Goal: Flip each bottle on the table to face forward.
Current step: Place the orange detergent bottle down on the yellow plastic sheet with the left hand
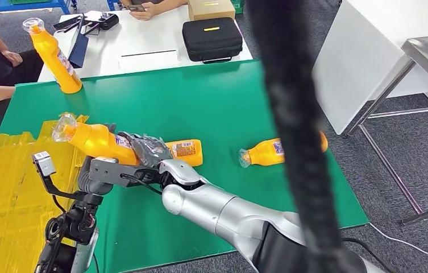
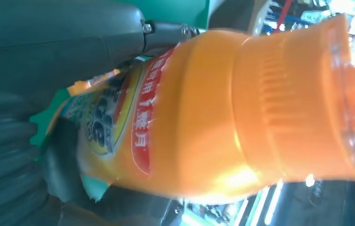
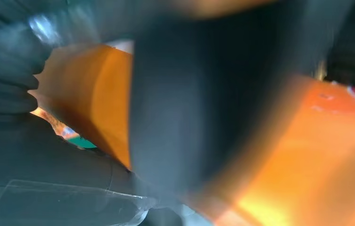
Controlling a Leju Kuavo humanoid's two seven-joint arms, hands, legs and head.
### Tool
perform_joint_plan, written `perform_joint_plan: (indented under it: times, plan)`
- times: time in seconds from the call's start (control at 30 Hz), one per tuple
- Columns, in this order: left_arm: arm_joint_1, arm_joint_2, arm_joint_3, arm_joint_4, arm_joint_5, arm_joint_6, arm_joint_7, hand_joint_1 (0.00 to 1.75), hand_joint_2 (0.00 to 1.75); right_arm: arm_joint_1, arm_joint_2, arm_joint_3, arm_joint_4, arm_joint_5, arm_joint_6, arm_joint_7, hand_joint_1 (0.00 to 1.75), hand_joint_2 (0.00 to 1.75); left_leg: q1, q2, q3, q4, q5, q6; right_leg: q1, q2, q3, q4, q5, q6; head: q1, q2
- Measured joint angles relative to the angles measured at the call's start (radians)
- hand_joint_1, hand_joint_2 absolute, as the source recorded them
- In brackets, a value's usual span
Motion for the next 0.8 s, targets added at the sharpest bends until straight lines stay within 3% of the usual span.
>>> perform_joint_plan:
  times: [0.37, 0.8]
  plan:
    - [0.026, -0.002, 0.012, -0.023, -0.061, 0.083, -0.016, 0.0, 1.75, 0.02, 0.0, 0.055, -0.047, 0.042, 0.033, 0.054, 1.75, 1.75, 0.0, 0.0, 0.0, 0.0, 0.0, 0.0, 0.0, 0.0, 0.0, 0.0, 0.0, 0.0, 0.0, 0.0]
    - [0.038, -0.002, 0.016, -0.025, -0.071, 0.097, -0.026, 0.0, 1.75, 0.026, 0.0, 0.071, -0.053, 0.052, 0.044, 0.061, 1.75, 1.75, 0.0, 0.0, 0.0, 0.0, 0.0, 0.0, 0.0, 0.0, 0.0, 0.0, 0.0, 0.0, 0.0, 0.0]
